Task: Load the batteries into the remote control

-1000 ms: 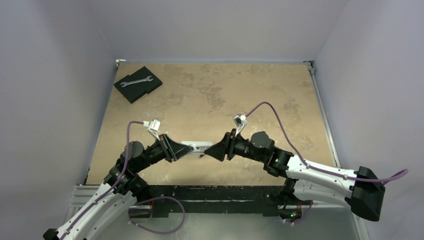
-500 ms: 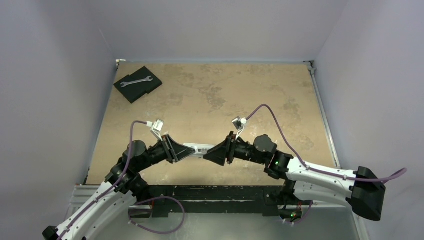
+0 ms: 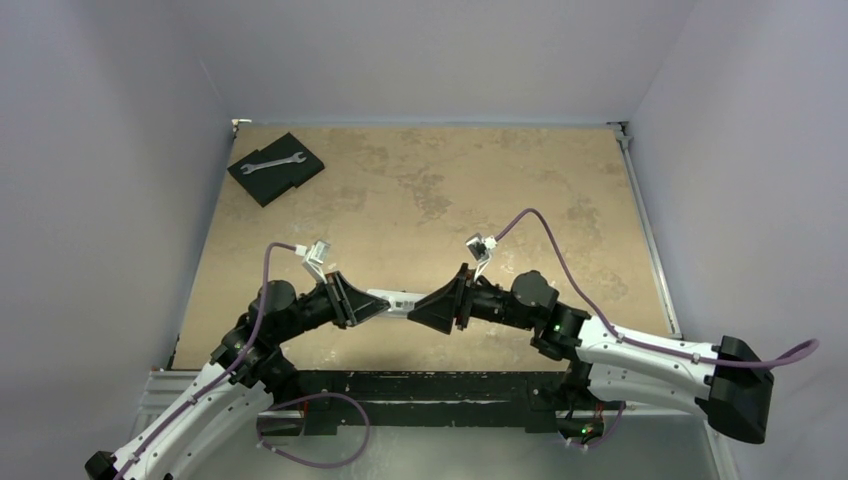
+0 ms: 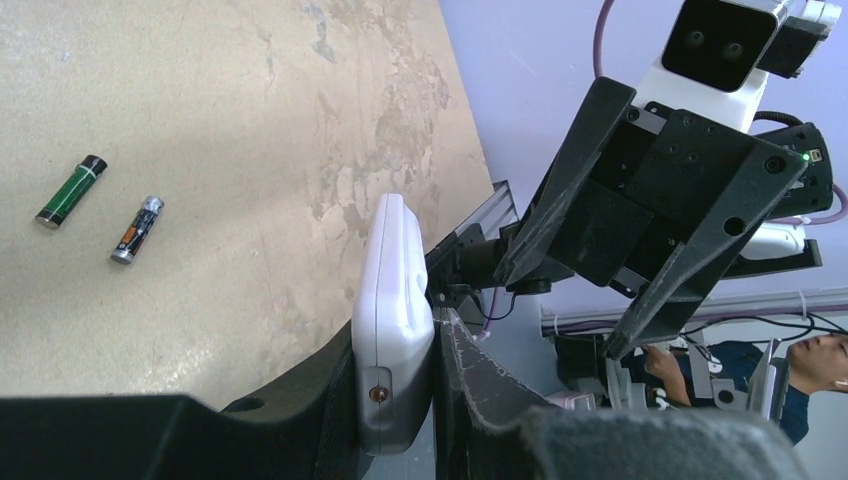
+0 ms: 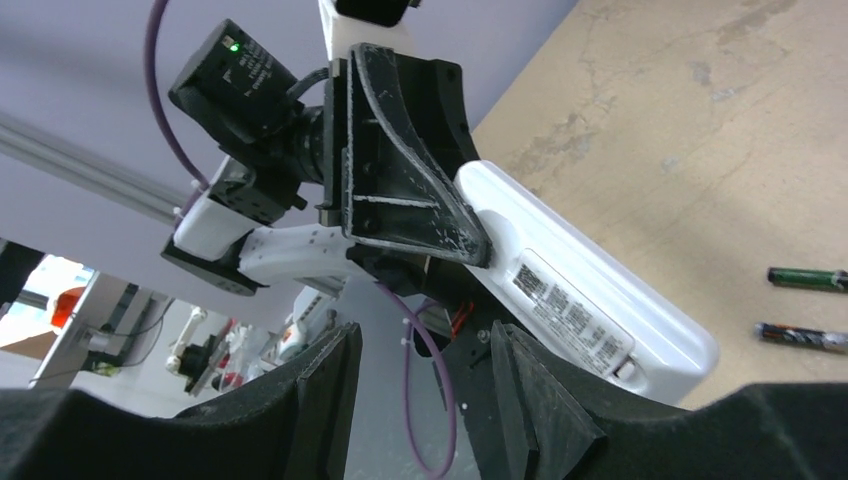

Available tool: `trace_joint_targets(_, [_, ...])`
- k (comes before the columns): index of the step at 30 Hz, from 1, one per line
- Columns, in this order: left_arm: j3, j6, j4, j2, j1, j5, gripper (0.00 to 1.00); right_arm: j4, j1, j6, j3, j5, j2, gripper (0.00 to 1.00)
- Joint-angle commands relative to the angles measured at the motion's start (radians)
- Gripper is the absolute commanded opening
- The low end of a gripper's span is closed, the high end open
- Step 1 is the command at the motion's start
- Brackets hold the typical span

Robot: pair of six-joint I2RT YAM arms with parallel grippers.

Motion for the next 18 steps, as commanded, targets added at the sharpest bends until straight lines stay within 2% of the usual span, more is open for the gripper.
trace_joint_targets(1, [0.034,0.007,0.015,-0.001,-0.002,-0.008,0.00,-0.110,0.006,-0.031,0.034,0.081,-0.040,0.58])
trace_joint_targets(7, [0.038,0.000,0.015,-0.004,-0.001,-0.007,0.00,-0.178,0.006,-0.029,0.029,0.123,-0.058,0.58])
trace_joint_targets(18, [0.039,-0.018,0.030,-0.006,-0.002,0.001,0.00,-0.191,0.007,-0.020,0.022,0.129,-0.046,0.58])
